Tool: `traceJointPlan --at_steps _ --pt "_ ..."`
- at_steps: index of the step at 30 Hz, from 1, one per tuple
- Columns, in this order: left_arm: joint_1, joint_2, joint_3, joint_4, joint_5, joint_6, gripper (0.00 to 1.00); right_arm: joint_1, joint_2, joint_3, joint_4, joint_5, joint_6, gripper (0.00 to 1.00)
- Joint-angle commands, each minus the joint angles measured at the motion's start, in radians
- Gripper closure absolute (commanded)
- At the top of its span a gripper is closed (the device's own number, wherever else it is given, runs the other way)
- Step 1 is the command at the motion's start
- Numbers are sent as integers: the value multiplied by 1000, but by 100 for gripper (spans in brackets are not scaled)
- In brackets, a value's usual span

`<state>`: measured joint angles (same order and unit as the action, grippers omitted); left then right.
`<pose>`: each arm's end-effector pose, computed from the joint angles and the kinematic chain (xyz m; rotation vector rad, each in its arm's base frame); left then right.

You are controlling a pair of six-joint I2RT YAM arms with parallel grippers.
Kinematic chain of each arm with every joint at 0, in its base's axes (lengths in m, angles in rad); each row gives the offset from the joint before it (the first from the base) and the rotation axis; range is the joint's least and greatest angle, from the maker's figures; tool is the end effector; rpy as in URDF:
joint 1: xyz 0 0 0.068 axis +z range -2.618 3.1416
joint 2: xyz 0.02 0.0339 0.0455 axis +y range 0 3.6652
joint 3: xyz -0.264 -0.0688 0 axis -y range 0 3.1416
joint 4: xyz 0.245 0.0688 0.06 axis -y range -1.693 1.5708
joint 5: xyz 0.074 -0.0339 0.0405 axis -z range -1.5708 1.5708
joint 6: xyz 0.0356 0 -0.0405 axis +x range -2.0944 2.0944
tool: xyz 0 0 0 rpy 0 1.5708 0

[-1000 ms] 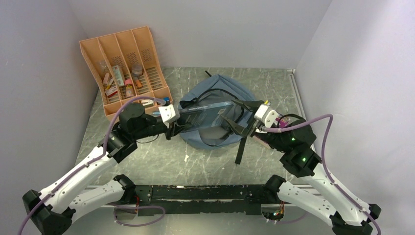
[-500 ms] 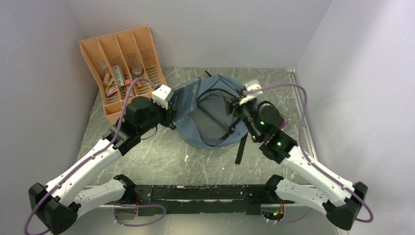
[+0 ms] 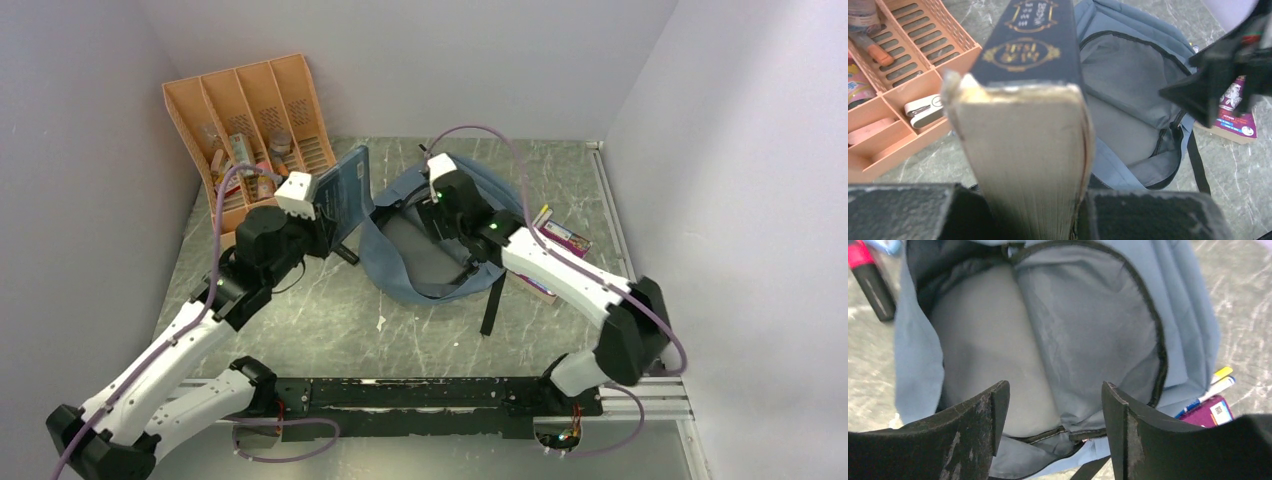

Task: Pack the student bag
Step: Place the book in the student bag.

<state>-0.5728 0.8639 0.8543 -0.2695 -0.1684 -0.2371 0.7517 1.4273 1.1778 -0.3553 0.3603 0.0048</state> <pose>0.1705 -0.1028 0.3418 0.1943 1.8555 -0.4084 0.2444 0.2112 0.3114 -0.5856 2.0503 0.0518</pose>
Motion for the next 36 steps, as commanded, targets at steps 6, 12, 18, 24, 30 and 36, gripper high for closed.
traceJointPlan --at_steps 6,12,18,24,30,36 --pt "6 -103 7 96 -57 -81 95 -20 287 141 -121 -106 -101 24" --pt "6 -96 9 53 -61 -108 95 -13 421 197 -130 10 -192 23" --pt "6 -70 58 -24 -90 -173 95 -9 488 192 -90 69 -272 23" --pt "7 -60 52 -26 -95 -197 95 4 560 204 -42 133 -331 23" --pt "7 -58 71 -55 -134 -219 95 25 620 190 13 275 -408 25" --pt "6 -61 70 -66 -152 -228 95 38 622 182 76 347 -425 51"
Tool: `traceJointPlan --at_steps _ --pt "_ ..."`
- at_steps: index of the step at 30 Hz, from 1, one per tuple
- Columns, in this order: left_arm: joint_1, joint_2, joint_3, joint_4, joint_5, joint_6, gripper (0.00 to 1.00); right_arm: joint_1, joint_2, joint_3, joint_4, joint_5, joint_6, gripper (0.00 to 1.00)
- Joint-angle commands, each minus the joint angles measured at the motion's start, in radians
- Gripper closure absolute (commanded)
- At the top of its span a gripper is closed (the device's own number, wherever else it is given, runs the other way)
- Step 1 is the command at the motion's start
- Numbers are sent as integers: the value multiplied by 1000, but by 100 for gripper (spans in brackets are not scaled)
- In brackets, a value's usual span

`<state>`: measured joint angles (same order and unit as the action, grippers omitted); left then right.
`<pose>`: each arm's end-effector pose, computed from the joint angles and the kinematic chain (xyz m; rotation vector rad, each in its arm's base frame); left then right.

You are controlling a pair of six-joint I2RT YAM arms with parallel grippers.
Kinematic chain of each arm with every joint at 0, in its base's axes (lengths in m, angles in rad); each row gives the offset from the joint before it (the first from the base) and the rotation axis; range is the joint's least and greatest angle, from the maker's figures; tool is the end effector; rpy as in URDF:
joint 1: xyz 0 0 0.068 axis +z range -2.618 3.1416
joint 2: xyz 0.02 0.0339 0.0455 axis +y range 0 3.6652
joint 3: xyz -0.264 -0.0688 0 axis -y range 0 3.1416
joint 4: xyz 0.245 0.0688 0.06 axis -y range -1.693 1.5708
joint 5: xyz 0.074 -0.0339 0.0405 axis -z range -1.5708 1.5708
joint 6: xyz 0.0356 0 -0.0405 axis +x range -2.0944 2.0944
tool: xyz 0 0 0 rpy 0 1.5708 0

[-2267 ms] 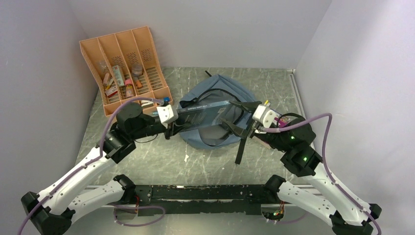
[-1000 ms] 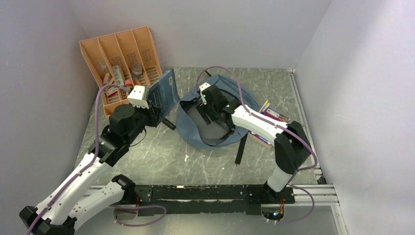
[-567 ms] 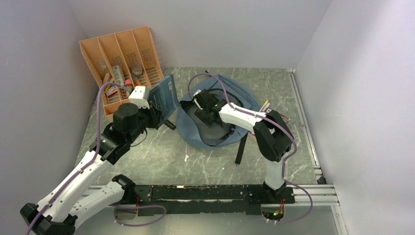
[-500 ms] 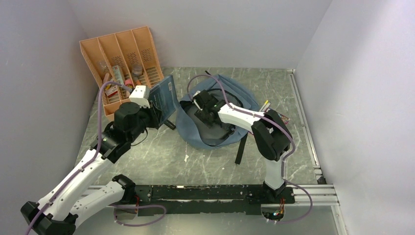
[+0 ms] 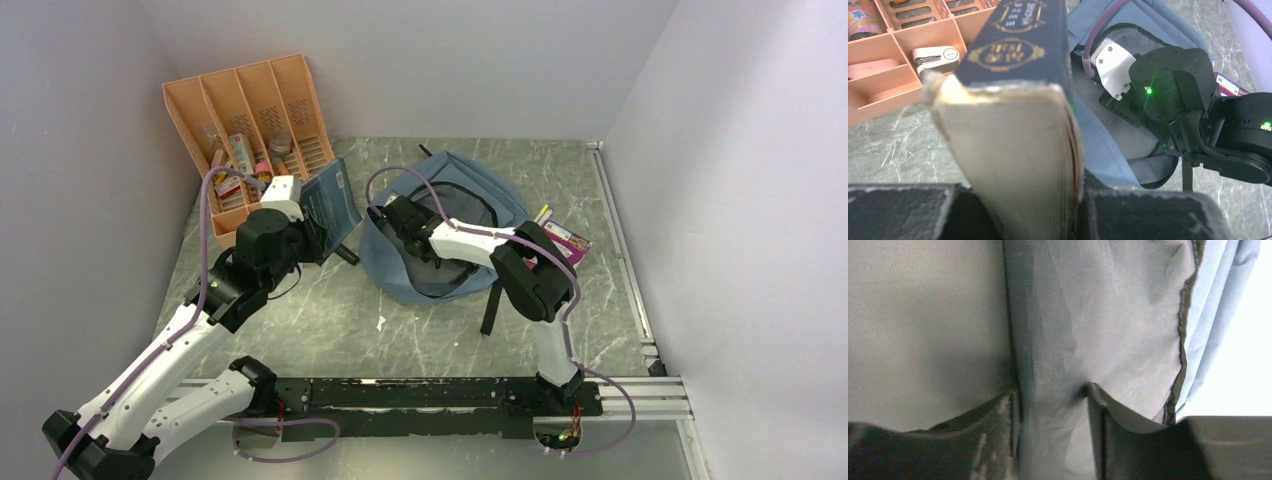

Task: Pack the student bag
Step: Place the book in the student bag.

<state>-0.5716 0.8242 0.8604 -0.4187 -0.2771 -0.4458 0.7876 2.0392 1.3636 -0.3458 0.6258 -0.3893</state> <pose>0.1598 -0.0912 0.3357 -0.0608 1.9586 -0.4043 0.3122 0.2841 0.1550 -1.1583 2.1327 -0.6317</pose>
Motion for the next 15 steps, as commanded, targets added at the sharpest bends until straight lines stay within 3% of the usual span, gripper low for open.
traceJointPlan --at_steps 1,8,15 --pt "6 -21 63 86 -44 -19 95 2 7 0 67 84 -27 57" --pt "5 -4 80 85 -33 -44 95 1 -86 33 52 -27 48 100" --pt "6 -3 70 102 -18 -60 95 -46 -149 118 -4 -139 113 100"
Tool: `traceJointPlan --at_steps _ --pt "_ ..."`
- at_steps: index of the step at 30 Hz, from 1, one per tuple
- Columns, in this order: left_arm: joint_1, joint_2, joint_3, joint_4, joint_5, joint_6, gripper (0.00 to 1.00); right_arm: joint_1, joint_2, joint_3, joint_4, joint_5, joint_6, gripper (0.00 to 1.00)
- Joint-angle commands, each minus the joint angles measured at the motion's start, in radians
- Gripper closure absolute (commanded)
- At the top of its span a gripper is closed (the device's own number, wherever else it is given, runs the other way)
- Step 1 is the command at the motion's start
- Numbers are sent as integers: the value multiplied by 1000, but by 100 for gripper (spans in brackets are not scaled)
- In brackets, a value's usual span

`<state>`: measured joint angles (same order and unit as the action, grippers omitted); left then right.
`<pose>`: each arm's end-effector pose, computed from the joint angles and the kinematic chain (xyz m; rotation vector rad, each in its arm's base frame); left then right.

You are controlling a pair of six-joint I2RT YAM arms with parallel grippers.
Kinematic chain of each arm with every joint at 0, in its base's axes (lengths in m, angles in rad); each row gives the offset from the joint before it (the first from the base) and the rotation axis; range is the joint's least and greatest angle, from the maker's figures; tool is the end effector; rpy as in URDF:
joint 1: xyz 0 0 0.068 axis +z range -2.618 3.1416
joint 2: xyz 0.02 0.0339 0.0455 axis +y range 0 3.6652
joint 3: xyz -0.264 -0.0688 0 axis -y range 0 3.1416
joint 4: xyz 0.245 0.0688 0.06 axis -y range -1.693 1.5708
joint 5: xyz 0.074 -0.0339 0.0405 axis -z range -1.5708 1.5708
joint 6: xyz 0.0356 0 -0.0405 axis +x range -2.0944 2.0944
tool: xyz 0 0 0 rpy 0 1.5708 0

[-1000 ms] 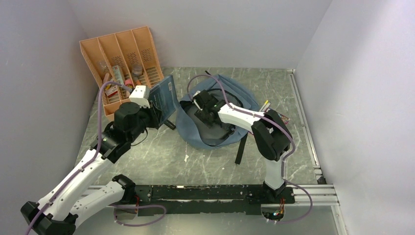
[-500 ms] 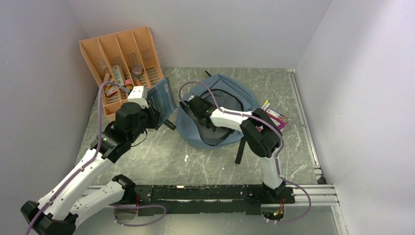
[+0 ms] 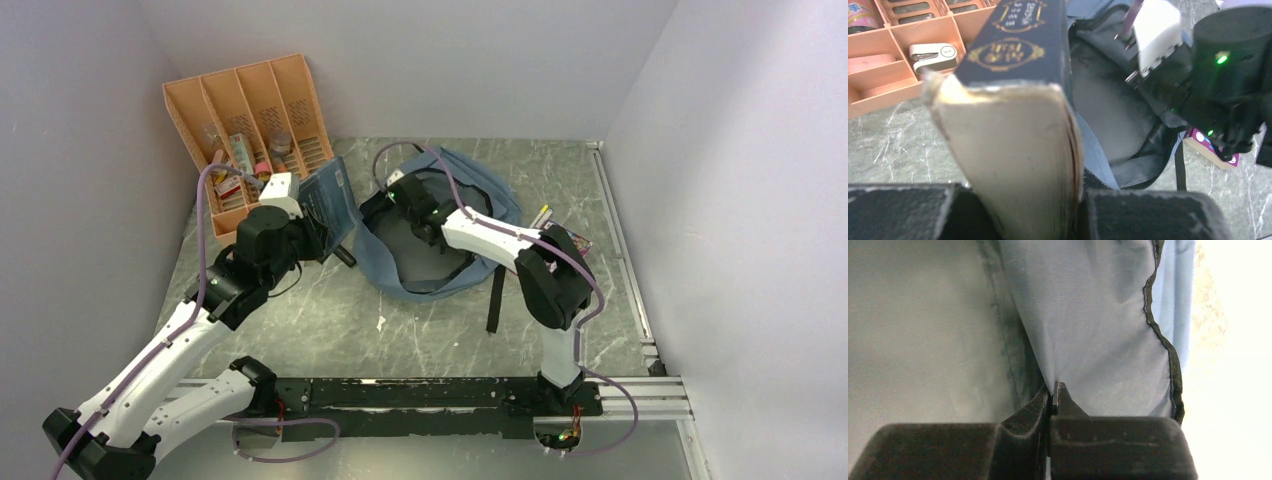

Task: Pack the student bag
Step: Place the book in the student bag.

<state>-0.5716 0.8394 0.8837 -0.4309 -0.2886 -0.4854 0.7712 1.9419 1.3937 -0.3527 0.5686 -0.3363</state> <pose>0.1618 -0.0921 0.3400 -0.1066 1.9608 -0.4176 0.3150 0.2795 0.2015 -1.0242 2.1074 -0.4901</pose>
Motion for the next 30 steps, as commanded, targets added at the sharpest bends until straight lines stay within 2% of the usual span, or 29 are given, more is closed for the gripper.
traceJointPlan --at_steps 1,6,13,16,23,30 --pt "6 -18 46 110 -12 -24 95 -38 -54 102 -8 -105 74 100" --pt "6 -18 49 105 19 -67 95 -76 -45 181 -69 -193 137 100" --pt "6 30 1 229 261 -256 95 -106 -1 293 -162 -201 211 100" --pt "6 59 -24 268 315 -345 95 -122 0 306 -184 -213 247 100" --pt "4 79 -27 234 291 -504 95 -134 -20 295 -176 -216 292 100" --pt "3 152 -96 411 353 -658 95 -133 -38 270 -152 -237 330 100"
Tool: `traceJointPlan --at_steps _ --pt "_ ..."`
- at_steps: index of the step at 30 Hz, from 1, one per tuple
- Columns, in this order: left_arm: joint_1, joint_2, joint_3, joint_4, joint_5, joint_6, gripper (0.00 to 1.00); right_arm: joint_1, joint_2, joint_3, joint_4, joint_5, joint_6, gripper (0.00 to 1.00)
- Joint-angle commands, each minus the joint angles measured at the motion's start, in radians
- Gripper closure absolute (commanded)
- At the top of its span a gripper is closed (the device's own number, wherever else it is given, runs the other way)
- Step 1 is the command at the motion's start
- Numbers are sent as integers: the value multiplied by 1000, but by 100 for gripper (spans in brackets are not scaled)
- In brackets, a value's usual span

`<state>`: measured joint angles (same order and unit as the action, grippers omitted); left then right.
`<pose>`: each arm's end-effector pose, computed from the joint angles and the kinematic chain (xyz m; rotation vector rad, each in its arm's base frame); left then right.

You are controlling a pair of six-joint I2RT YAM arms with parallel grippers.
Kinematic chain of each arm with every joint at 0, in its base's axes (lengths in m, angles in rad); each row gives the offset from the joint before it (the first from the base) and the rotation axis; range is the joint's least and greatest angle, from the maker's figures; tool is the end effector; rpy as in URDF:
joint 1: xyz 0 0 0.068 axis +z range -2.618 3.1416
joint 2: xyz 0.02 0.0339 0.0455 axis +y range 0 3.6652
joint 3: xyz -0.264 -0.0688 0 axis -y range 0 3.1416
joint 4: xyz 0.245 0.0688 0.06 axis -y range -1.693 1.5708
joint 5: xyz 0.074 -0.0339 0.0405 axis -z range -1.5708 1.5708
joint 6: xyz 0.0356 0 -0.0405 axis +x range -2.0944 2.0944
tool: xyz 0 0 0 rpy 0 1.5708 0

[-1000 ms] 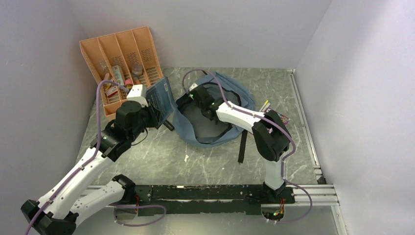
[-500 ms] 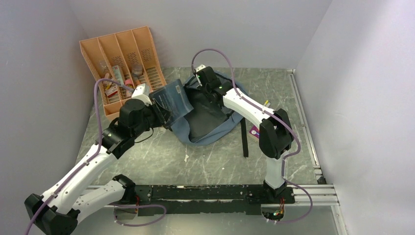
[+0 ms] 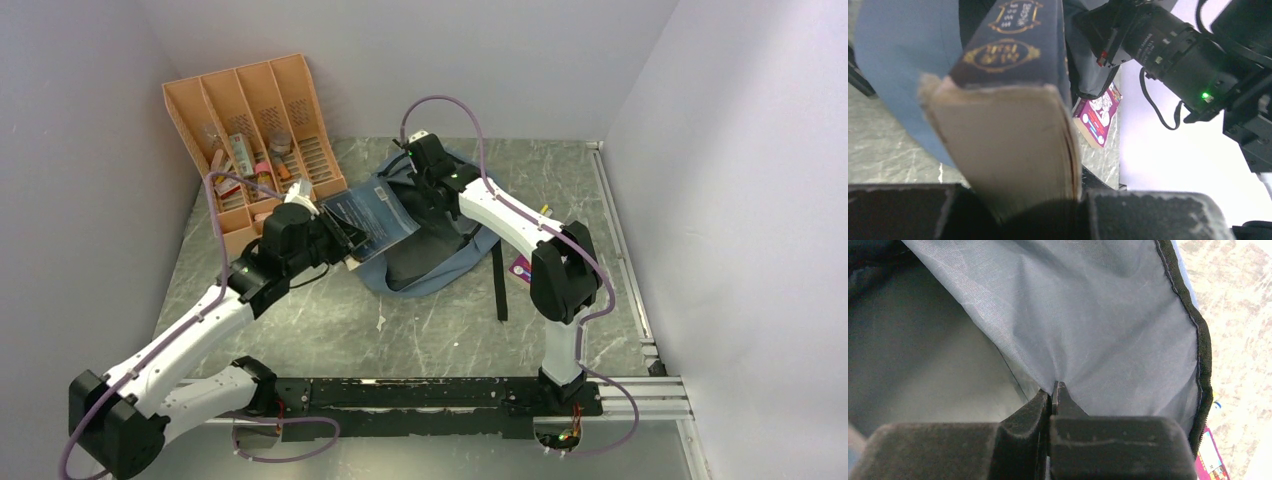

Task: Pack the student bag
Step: Place the book in the student bag.

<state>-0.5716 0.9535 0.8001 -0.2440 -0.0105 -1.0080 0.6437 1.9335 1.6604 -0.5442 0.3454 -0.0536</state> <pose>0.1848 -0.1185 0.3082 -0.4648 2.0620 -0.9902 0.3586 0.2540 0.2736 -0.6434 2.2396 -0.1205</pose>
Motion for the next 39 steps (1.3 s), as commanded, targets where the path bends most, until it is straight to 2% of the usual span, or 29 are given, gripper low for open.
traceJointPlan --at_steps 1,5,8,17,23,27,32,39 --pt "3 60 -5 220 81 -153 95 -6 -36 -1 45 -15 51 100" --pt "-2 143 79 107 86 -221 95 -6 -69 -29 81 -17 52 100" --pt "-30 153 83 131 40 -252 95 -6 -78 -35 90 -19 75 100" --pt "-46 264 41 328 17 -381 95 -6 -110 -79 116 -30 84 100" --pt "-46 371 85 467 14 -367 95 -6 -131 -96 133 -61 104 100" --pt "-36 445 108 560 71 -395 95 -6 -137 -93 123 -70 109 100" --pt "-35 516 128 634 44 -391 95 -7 -171 -133 146 -86 121 100" --pt "-36 677 169 825 53 -360 95 -6 -184 -152 150 -117 135 100"
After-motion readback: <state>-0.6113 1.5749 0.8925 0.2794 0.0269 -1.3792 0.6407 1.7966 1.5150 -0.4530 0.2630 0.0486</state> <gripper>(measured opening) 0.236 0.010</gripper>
